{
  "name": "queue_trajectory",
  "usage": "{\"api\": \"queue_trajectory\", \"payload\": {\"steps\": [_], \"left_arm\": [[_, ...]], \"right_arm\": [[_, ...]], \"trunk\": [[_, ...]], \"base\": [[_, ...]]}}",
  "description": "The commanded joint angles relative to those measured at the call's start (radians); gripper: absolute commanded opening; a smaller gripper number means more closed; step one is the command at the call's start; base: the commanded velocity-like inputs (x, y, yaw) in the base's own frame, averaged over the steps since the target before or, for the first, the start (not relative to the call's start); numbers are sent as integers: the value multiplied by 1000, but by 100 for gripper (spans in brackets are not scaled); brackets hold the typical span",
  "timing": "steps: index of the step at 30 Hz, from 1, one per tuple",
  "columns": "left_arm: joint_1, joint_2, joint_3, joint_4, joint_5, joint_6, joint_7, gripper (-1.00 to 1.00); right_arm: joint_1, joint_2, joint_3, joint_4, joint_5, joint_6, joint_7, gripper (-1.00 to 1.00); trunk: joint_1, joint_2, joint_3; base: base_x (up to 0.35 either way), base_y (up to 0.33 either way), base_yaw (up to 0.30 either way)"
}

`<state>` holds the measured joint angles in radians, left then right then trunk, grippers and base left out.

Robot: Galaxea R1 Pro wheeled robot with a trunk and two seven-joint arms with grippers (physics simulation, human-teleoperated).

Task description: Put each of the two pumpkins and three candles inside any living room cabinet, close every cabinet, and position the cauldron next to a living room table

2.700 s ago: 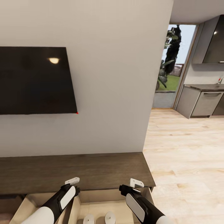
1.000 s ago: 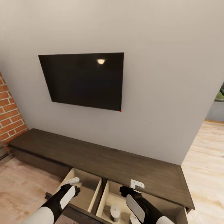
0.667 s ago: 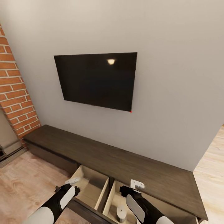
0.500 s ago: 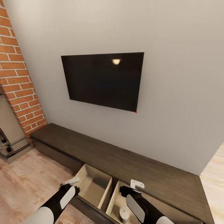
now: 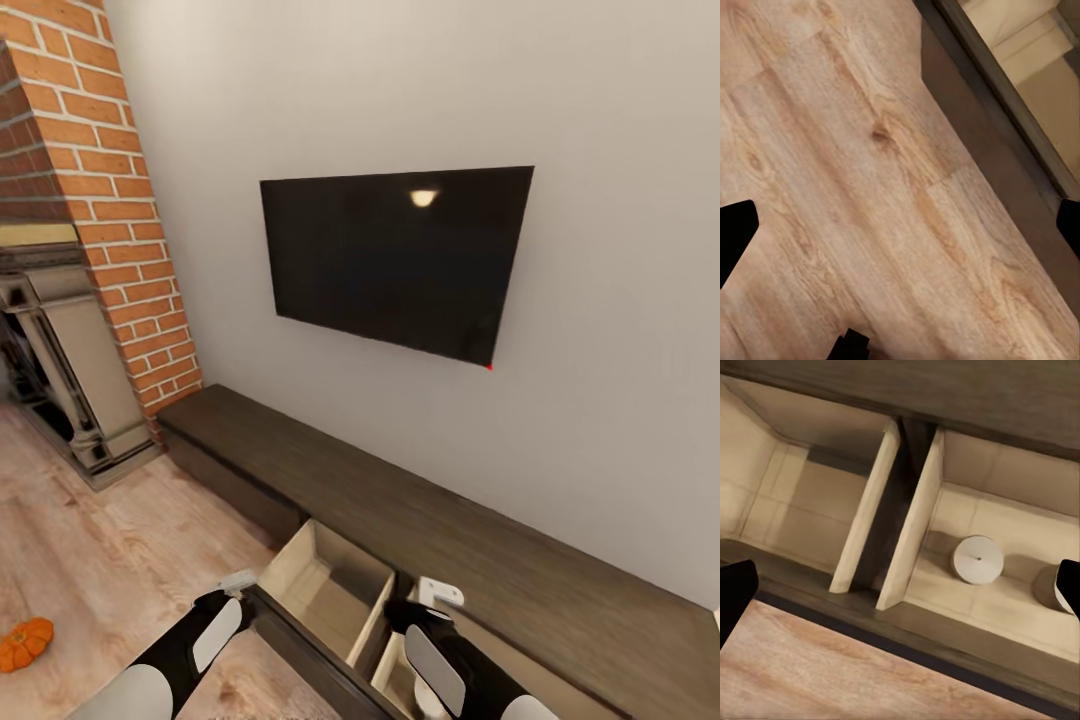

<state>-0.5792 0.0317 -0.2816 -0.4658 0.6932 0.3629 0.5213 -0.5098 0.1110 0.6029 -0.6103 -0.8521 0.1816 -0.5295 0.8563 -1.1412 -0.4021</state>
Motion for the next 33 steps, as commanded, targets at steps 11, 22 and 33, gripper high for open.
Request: {"api": "queue_trajectory", "payload": {"steps": [11, 22, 33], "left_arm": [[-1, 2, -8, -2, 8, 4, 8, 100], [-1, 2, -8, -2, 11, 3, 8, 100], [-1, 3, -8, -2, 12, 1, 9, 100]], "right_arm": [[-1, -1, 5, -2, -4, 4, -7, 100], [-1, 0, 5, -2, -4, 4, -7, 100], [-1, 3, 5, 4, -4, 4, -7, 100]], "trunk": [[0, -1, -1], [0, -1, -1], [0, -1, -1]], "base": [[0, 0, 292], [0, 0, 292], [0, 0, 292]]}}
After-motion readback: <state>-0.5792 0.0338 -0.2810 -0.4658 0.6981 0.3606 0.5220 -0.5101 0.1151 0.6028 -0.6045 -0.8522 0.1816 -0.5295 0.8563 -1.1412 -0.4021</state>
